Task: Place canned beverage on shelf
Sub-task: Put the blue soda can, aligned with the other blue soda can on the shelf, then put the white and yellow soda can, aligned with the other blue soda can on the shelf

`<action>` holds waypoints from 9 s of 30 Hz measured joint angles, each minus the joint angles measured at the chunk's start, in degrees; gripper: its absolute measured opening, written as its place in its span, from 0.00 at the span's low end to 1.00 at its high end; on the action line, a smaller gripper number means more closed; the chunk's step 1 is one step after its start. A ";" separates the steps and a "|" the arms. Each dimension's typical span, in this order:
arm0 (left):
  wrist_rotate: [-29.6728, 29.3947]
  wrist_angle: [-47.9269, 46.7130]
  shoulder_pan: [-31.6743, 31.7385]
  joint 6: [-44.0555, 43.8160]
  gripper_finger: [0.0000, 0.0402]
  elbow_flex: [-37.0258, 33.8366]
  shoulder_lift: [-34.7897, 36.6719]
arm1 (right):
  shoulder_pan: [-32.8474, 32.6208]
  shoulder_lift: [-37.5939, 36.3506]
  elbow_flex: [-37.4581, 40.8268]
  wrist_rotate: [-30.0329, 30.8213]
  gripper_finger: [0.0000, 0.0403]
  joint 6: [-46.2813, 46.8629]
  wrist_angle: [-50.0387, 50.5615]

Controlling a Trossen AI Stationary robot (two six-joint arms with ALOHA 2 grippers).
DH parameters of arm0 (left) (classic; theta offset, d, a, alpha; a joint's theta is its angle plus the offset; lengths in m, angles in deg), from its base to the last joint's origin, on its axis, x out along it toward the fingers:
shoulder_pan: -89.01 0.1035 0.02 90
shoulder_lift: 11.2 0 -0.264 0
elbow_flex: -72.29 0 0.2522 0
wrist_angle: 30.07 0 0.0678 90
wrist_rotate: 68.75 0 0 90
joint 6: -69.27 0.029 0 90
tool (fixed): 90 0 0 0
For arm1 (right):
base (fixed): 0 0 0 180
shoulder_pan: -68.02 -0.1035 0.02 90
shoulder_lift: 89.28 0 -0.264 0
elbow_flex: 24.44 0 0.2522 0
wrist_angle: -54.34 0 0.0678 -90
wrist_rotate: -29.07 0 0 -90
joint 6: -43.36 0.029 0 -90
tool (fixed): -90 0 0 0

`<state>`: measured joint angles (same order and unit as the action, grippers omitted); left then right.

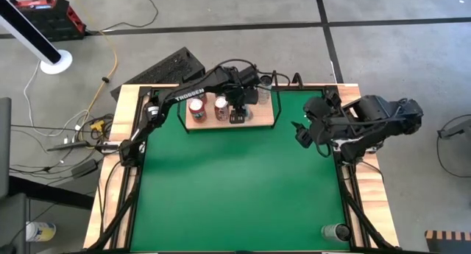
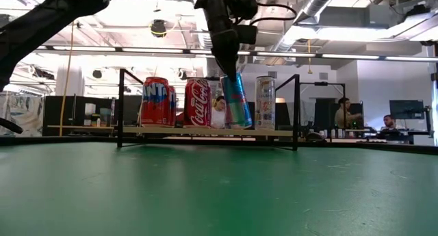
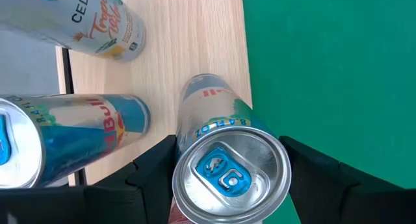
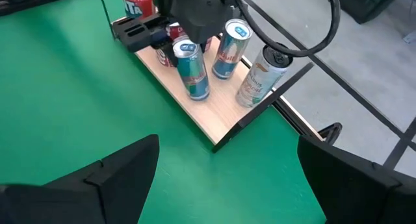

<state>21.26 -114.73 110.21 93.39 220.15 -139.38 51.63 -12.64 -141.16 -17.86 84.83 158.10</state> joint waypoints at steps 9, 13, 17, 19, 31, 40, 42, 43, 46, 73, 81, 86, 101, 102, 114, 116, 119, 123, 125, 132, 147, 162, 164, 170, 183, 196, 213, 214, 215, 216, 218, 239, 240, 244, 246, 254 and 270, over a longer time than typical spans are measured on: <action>0.03 -2.60 0.19 1.97 0.56 0.79 0.41 | 2.46 0.00 0.00 -1.18 0.97 -1.65 -0.03; -0.07 -3.88 0.34 2.14 0.56 0.79 0.42 | 3.29 0.00 0.00 -1.16 0.97 -1.64 -0.01; -0.22 -3.73 0.34 2.41 0.57 0.57 0.46 | 3.46 0.00 0.00 -1.16 0.97 -1.64 -0.03; -0.24 -3.61 0.34 2.65 0.58 0.57 0.46 | 3.46 0.00 0.00 -1.16 0.97 -1.63 -0.03; -0.38 -2.82 0.27 3.30 0.68 0.52 0.50 | 3.44 0.00 0.00 -1.18 0.97 -1.44 -0.08; -1.36 -1.52 0.27 3.57 0.68 0.52 0.52 | 3.44 0.00 0.00 -1.16 0.97 -1.74 -0.08; -1.77 -1.51 0.27 4.05 0.68 0.51 0.55 | 3.44 0.00 0.00 -1.16 0.97 -2.30 -0.08; -1.97 -1.53 0.27 4.15 0.68 0.50 0.55 | 3.44 0.00 0.00 -1.16 0.97 -2.32 -0.08; -2.03 -1.50 0.27 4.15 0.68 0.50 0.57 | 3.44 0.00 0.00 -1.16 0.97 -2.38 -0.08; -3.15 5.49 -0.59 4.74 0.68 0.50 1.16 | 3.42 0.00 0.00 -1.14 0.97 -3.15 -0.08; -3.33 9.36 -0.80 4.77 0.68 0.79 4.46 | 3.44 0.00 2.22 -1.14 0.97 -3.02 -0.86; -3.17 8.91 -1.38 2.11 0.68 0.79 9.52 | 3.74 0.79 4.09 -3.62 0.97 -6.07 -6.84; -6.05 -8.54 -1.41 -10.90 0.56 -8.23 34.17 | 15.02 13.21 4.17 -19.33 0.89 -28.30 -24.68; -6.70 -7.71 -1.55 -11.56 0.54 -11.30 36.74 | 15.83 13.73 4.17 -20.52 0.87 -29.46 -25.90; -4.64 26.80 -2.48 -21.42 0.29 -63.12 72.31 | 25.24 23.12 4.13 -38.02 0.58 -42.02 -29.79; -3.26 30.10 -2.48 -24.19 0.26 -68.32 76.41 | 26.92 24.46 4.13 -40.98 0.50 -43.06 -29.91; -2.66 32.36 -2.48 -27.47 0.20 -73.23 81.23 | 28.96 25.84 4.13 -44.95 0.34 -44.09 -30.04; -2.78 32.41 -2.49 -29.44 0.13 -76.04 85.23 | 31.00 25.87 4.13 -46.62 0.10 -45.99 -31.29; -2.78 32.31 -2.48 -29.55 0.10 -76.39 86.28 | 31.81 25.86 4.13 -46.58 0.04 -46.51 -33.42; -2.77 32.91 -2.48 -29.09 0.01 -76.39 86.96 | 34.64 25.86 4.13 -46.52 0.08 -46.49 -35.15; -2.80 32.88 -2.48 -26.95 0.00 -76.38 86.18 | 35.47 25.88 9.88 -49.05 0.04 -46.01 -42.38; -2.80 33.13 -2.48 -27.28 0.00 -76.37 85.81 | 37.34 25.86 11.82 -47.69 0.04 -45.42 -46.73; -2.80 33.11 -2.48 -27.39 0.00 -76.37 85.79 | 37.61 25.86 11.82 -47.68 0.04 -45.38 -47.28; -2.80 33.11 -2.48 -27.87 0.00 -76.37 85.79 | 38.68 25.86 11.82 -47.52 0.04 -45.42 -47.23; -2.78 33.09 -2.48 -27.89 0.00 -76.37 85.79 | 39.05 25.86 11.82 -47.52 0.04 -45.92 -49.56; -0.48 33.07 -2.48 -27.86 0.00 -76.35 85.79 | 38.28 25.75 11.85 -45.85 0.05 -46.22 -44.65; -0.41 33.00 -2.48 -27.71 0.00 -76.35 85.79 | 38.84 25.37 11.53 -46.06 0.05 -43.99 -43.80; -0.39 33.00 -2.48 -27.58 0.00 -76.35 85.79 | 38.34 25.35 10.87 -46.59 0.05 -43.33 -42.50; -0.38 33.00 -2.48 -27.33 0.00 -76.35 85.79 | 37.64 25.33 9.98 -47.06 0.05 -42.98 -40.82; -0.30 32.99 -2.47 -26.98 0.00 -76.35 85.79 | 36.81 25.33 8.96 -47.35 0.05 -42.70 -38.81; 0.18 33.00 -2.47 -26.05 0.00 -76.35 85.79 | 34.77 25.31 6.68 -47.50 0.05 -42.06 -34.65; 10.28 32.57 -2.46 -13.94 0.00 -76.35 85.79 | -3.61 25.22 -7.98 -55.45 0.09 12.95 -5.55; 10.37 32.57 -2.47 -13.56 0.00 -76.35 85.79 | -5.96 25.22 -7.98 -55.56 0.09 17.03 -5.56; 10.38 32.72 -2.46 -13.22 0.00 -76.35 85.69 | -14.31 25.22 -7.98 -56.56 0.08 33.09 -5.54; 10.40 33.15 -2.46 -13.96 0.00 -76.32 85.38 | -18.01 25.22 -7.98 -56.81 0.08 40.06 -5.54; 10.79 35.24 -2.46 -16.80 0.00 -76.30 82.64 | -28.38 25.22 -7.98 -56.65 0.07 57.31 -5.23; 12.79 62.67 -6.50 -34.23 0.00 -76.30 73.14 | -41.06 19.91 -8.00 -47.66 0.09 63.86 -3.06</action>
<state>34.05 -52.06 103.72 59.15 143.85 -66.24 10.57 7.27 -149.16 -65.52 148.69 155.04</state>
